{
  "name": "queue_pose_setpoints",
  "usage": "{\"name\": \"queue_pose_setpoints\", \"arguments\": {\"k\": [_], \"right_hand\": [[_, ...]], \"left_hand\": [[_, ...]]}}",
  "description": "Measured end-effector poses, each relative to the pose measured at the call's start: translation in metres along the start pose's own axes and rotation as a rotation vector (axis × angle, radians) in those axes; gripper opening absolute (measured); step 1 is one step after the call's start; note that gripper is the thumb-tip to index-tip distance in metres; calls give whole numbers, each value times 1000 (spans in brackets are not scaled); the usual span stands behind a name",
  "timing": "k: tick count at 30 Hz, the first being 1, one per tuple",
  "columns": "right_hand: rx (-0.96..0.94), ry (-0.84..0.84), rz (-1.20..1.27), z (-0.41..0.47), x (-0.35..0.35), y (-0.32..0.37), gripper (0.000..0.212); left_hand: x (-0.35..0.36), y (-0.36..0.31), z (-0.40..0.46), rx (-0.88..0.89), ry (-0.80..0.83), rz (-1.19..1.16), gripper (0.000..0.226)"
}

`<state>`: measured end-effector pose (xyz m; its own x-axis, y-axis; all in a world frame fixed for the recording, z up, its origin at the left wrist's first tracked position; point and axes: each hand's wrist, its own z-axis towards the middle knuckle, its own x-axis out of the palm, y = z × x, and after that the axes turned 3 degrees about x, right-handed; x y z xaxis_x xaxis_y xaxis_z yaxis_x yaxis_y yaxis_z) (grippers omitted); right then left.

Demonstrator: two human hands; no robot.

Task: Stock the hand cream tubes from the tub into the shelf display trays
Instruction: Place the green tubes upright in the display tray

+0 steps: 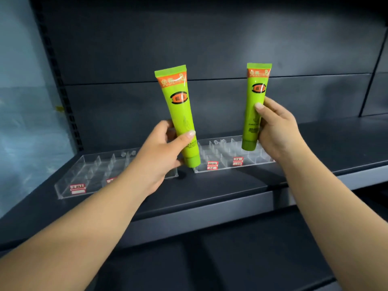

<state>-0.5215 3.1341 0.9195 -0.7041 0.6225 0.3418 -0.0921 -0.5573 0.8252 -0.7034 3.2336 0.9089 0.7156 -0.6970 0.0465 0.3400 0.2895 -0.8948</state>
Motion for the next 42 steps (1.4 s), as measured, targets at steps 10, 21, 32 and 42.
{"name": "queue_pose_setpoints", "arguments": {"k": [10,21,32,42], "right_hand": [[-28,-54,-214,46,-3,-4,22],[46,-14,-296,95,-21,-7,24],[166,70,-297,127,-55,-42,22],[166,79,-259,128,-69,-47,21]], "left_hand": [[9,2,86,21,270,160,17],[17,20,135,-30,347,59,21],[49,48,166,-56,305,114,19],[72,65,165,-107,327,132,18]]}}
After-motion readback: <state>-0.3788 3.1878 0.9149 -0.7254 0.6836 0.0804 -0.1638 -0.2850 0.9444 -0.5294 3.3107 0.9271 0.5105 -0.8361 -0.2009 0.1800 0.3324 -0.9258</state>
